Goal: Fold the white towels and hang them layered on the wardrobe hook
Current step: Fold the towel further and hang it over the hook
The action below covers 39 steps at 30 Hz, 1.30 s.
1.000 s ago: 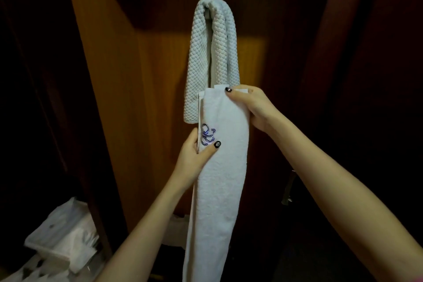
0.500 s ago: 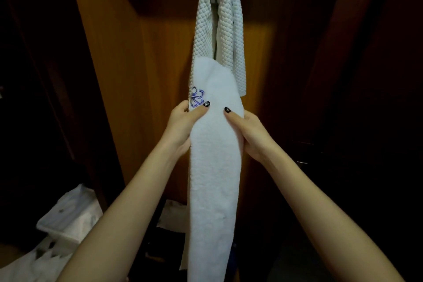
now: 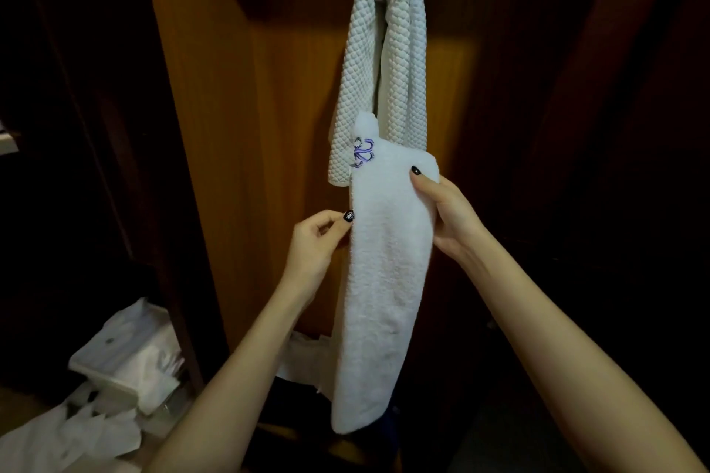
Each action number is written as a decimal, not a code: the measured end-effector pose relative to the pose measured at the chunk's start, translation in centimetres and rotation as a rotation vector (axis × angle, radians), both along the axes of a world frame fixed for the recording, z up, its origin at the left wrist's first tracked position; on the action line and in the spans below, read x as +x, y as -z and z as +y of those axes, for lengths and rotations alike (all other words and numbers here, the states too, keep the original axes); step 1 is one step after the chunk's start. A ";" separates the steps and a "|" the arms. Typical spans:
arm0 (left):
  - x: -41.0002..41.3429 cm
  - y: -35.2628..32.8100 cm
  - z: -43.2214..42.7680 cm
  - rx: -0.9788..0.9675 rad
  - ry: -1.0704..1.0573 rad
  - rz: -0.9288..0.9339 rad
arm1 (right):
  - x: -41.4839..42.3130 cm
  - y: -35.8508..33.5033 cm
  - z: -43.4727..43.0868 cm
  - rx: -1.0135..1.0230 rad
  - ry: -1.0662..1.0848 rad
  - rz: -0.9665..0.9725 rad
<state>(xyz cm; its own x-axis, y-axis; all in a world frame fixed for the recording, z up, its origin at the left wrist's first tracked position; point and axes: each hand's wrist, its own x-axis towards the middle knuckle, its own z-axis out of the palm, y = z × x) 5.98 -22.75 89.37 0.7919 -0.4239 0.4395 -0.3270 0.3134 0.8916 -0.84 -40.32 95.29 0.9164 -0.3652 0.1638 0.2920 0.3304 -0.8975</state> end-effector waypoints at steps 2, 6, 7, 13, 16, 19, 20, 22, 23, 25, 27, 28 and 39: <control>0.0 -0.2 -0.1 0.011 0.060 -0.037 | -0.3 -0.1 -0.1 0.017 -0.018 -0.009; -0.3 -0.4 -0.4 0.092 0.177 -0.068 | -0.8 -0.4 -0.6 0.035 -0.053 -0.027; -0.4 -0.6 -0.4 0.091 0.206 -0.059 | -0.9 -0.5 -0.7 0.038 -0.063 -0.030; -0.9 -1.1 -0.6 -0.055 0.256 -0.001 | -2.0 -0.6 -2.3 0.054 -0.173 -0.066; -1.6 -1.8 -1.0 -0.062 0.196 0.011 | -2.4 -0.5 -2.9 0.042 -0.199 -0.105; -2.0 -2.6 -1.1 -0.021 0.099 -0.152 | -2.6 -0.4 -3.5 0.070 -0.205 -0.135; -2.2 -2.8 -1.1 -0.019 0.078 -0.211 | -2.6 -0.3 -3.7 0.075 -0.201 -0.144; -2.8 -2.9 -1.2 -0.043 0.036 -0.270 | -2.7 -0.4 -3.8 0.071 -0.197 -0.163; -3.1 -2.9 -1.2 -0.063 0.013 -0.284 | -2.7 -0.4 -3.8 0.069 -0.199 -0.170; -3.5 -2.7 -1.3 -0.081 -0.043 -0.361 | -2.7 -0.5 -3.5 0.068 -0.201 -0.186; -3.4 -2.4 -1.4 -0.045 -0.093 -0.460 | -2.6 -0.7 -3.2 0.058 -0.177 -0.197; -3.2 -2.2 -1.5 -0.014 -0.108 -0.472 | -2.6 -0.8 -3.0 0.048 -0.157 -0.199; -3.2 -1.9 -2.1 0.144 -0.170 -0.306 | -1.7 -0.2 -1.9 -0.123 0.147 -0.077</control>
